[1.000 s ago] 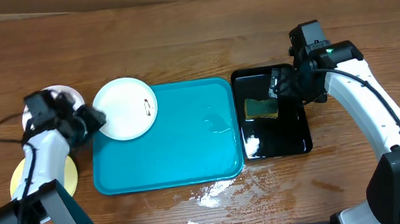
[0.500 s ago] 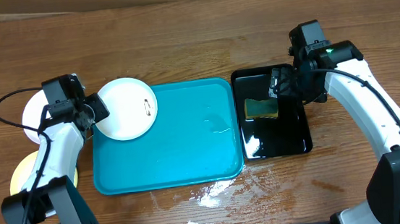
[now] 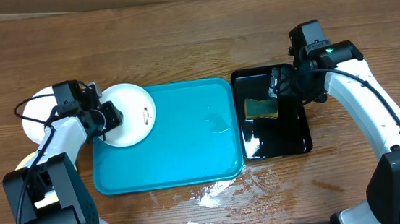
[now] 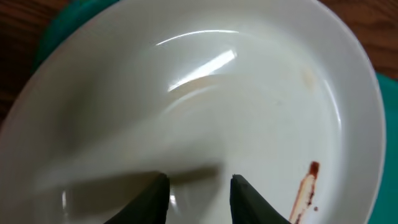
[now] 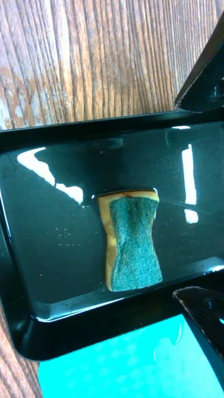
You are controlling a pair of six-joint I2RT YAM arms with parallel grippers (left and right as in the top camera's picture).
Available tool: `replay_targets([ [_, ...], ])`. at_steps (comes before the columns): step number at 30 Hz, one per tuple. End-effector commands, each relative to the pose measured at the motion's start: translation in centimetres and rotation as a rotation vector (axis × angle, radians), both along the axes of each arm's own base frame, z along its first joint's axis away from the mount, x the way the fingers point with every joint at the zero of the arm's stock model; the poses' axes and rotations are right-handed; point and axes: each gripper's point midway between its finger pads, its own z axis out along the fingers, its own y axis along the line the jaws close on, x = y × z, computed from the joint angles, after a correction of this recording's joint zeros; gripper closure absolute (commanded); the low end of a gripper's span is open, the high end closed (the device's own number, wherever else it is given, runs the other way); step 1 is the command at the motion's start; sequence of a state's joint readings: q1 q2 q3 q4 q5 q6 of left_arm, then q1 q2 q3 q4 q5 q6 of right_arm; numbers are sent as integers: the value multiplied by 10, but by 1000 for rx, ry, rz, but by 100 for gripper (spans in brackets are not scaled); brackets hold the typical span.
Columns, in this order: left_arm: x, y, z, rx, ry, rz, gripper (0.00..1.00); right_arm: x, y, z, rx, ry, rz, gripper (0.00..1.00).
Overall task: Clean dirty plates on tray and stack at the side
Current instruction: 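Move the left gripper back to the white plate on the teal tray, then grasp the white plate rim with the left gripper and slide it right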
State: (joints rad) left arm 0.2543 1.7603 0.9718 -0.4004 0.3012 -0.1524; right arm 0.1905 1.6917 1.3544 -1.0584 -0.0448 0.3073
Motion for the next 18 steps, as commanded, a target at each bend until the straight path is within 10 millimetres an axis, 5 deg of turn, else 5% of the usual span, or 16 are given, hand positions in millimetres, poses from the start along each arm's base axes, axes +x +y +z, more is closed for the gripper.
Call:
replay_targets([
  [1, 7, -22, 13, -67, -41, -75, 65, 3, -1, 7, 4, -24, -4, 9],
  [8, 31, -1, 64, 29, -83, -38, 71, 3, -1, 7, 3, -25, -4, 9],
  [12, 10, 11, 49, 105, 32, -2, 74, 4, -1, 7, 4, -28, -4, 9],
  [15, 0, 22, 36, 163, 91, 33, 93, 5, 0, 7, 5, -33, -4, 9],
  [18, -2, 52, 39, 293, 111, 136, 94, 3, -1, 7, 3, -25, -3, 9],
])
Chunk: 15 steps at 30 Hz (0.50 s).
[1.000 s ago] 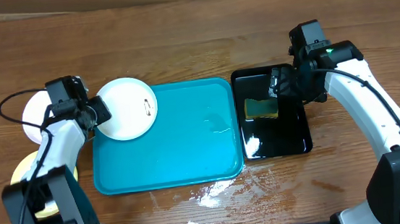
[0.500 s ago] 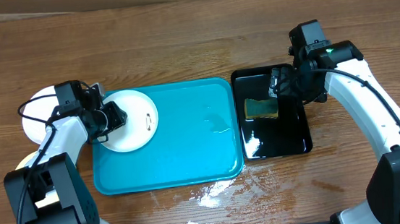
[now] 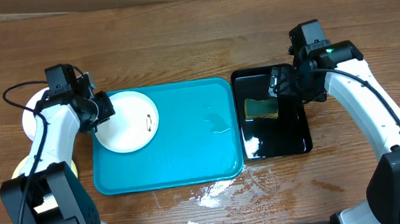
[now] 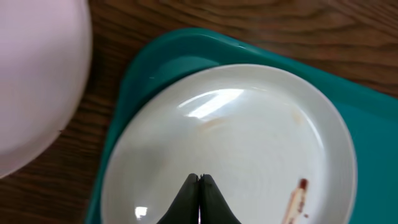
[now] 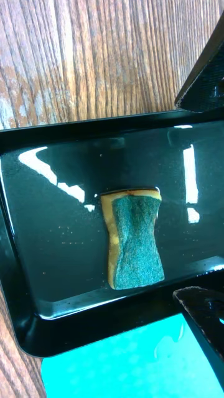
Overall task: Clean dirty plates on tray and stack at the side
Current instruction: 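Grasp the white plate rim with the left gripper and slide it right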
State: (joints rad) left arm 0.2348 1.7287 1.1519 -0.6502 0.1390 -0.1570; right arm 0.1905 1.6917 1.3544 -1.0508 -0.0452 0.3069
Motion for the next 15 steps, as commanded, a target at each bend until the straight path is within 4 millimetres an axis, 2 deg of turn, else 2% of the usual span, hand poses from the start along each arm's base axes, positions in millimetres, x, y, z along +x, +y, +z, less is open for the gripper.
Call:
replay_targets([
  [1, -3, 33, -1, 168, 29, 96, 91, 1, -1, 6, 1, -15, -4, 9],
  [4, -1, 36, -1, 170, 18, 100, 87, 1, -1, 6, 1, -14, -4, 9],
  [11, -9, 38, -16, 191, 73, 66, 81, 0, -1, 6, 4, -12, -3, 9],
  [13, -11, 39, -25, 208, 101, 28, 74, 0, -1, 6, 3, -9, -3, 9],
  [15, -13, 38, -35, 205, 129, 2, 71, 0, -1, 6, 3, -9, -3, 9],
])
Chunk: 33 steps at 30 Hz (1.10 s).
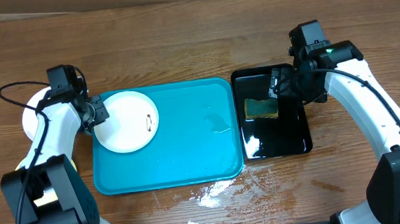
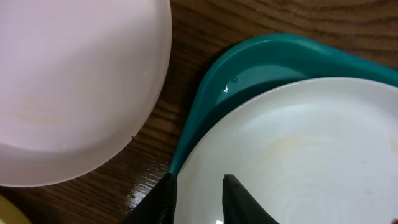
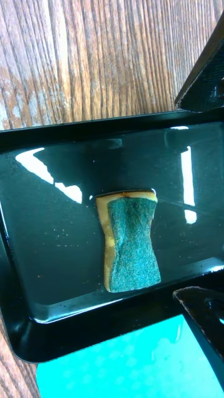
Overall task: Clean dirty plates on tray and stack at the side
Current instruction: 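Grasp the white plate rim with the left gripper and slide it right, then grasp the sponge in the black tray with the right gripper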
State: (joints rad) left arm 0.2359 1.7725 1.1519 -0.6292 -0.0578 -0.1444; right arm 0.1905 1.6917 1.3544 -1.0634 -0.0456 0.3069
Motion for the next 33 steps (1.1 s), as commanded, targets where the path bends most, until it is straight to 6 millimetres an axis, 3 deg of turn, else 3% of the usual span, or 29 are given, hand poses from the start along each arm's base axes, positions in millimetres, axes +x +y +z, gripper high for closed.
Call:
replay_targets([
  [1, -9, 3, -27, 14, 88, -54, 72, 3, 0, 7, 5, -22, -3, 9],
  [3, -11, -4, -38, -20, 111, -87, 72, 3, 0, 7, 6, -25, -3, 9],
  [7, -6, -26, -41, -136, 85, -147, 75, 4, 0, 7, 6, -29, -4, 9],
  [13, -6, -83, -32, -401, 46, -241, 76, 4, 0, 7, 7, -29, -4, 9],
  [21, -15, -125, -32, -436, 107, -310, 79, -3, 0, 5, 1, 2, 2, 4],
  [23, -19, -137, -32, -439, 124, -334, 76, -7, 5, 3, 1, 9, 47, 4],
  [26, -20, -155, -33, -434, 133, -385, 62, -9, 14, -1, 14, 11, 103, 4],
  [28, -22, -164, -33, -429, 139, -412, 61, -5, 19, -5, 15, 2, 116, 4],
  [33, -23, -158, -39, -329, 166, -405, 54, 9, 35, -13, 8, -42, 200, 6],
])
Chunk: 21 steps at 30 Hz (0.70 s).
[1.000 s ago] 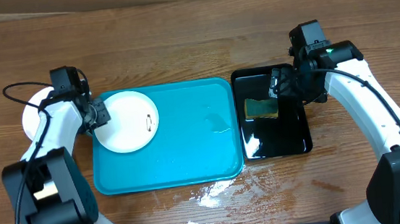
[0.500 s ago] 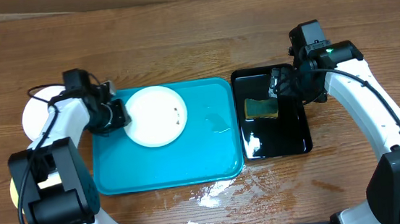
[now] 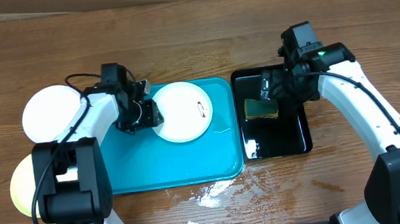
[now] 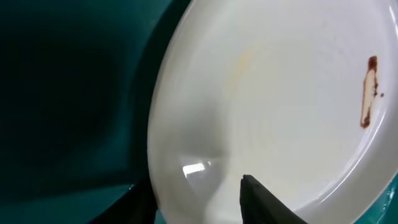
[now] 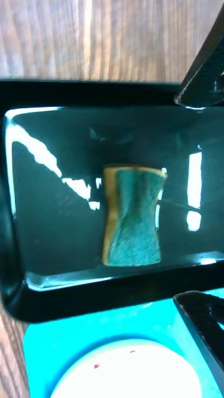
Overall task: Clean dirty plates on tray and stack at the side
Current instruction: 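Grasp the sponge in the black tray with the right gripper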
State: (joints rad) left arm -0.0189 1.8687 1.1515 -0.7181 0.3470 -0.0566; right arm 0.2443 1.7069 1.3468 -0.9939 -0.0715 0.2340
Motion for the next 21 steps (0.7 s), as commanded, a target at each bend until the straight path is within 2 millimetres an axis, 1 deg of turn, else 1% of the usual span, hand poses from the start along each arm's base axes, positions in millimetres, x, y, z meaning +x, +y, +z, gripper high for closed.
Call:
replay_targets([
  [1, -4, 8, -10, 80, 27, 16, 53, 2, 13, -14, -26, -1, 116, 6],
  [3, -5, 9, -10, 83, 28, 16, 53, 4, 19, -23, -45, -3, 203, 6],
  [4, -5, 9, -10, 83, 28, 16, 53, 3, 20, -27, -64, -1, 255, 8],
  [5, -5, 9, -10, 83, 28, 16, 53, 2, 17, -35, -107, 5, 355, 9],
  [6, -5, 9, -10, 83, 28, 16, 53, 2, 16, -38, -122, 7, 419, 11],
  [8, -4, 9, -10, 83, 28, 17, 53, -3, 14, -43, -154, 12, 576, 18],
  [9, -4, 9, -10, 83, 27, 17, 53, -5, 14, -43, -163, 13, 627, 19],
  [11, -4, 9, -10, 83, 27, 17, 53, -6, 13, -43, -176, 7, 697, 18],
  [13, -4, 9, -10, 83, 26, 17, 52, -5, 14, -43, -182, -9, 783, 11],
  [14, -4, 9, -10, 83, 26, 17, 52, -7, 19, -43, -161, -16, 835, 11],
  [16, -4, 9, -10, 83, 26, 17, 51, -12, 29, -43, -114, -39, 947, 12],
  [17, -4, 9, -10, 83, 26, 17, 50, -13, 31, -43, -108, -52, 998, 15],
  [20, -4, 9, -10, 83, 27, 17, 49, -13, 30, -49, -118, -46, 1046, 18],
  [21, -4, 9, -10, 83, 26, 17, 49, -14, 30, -53, -116, -34, 1055, 18],
])
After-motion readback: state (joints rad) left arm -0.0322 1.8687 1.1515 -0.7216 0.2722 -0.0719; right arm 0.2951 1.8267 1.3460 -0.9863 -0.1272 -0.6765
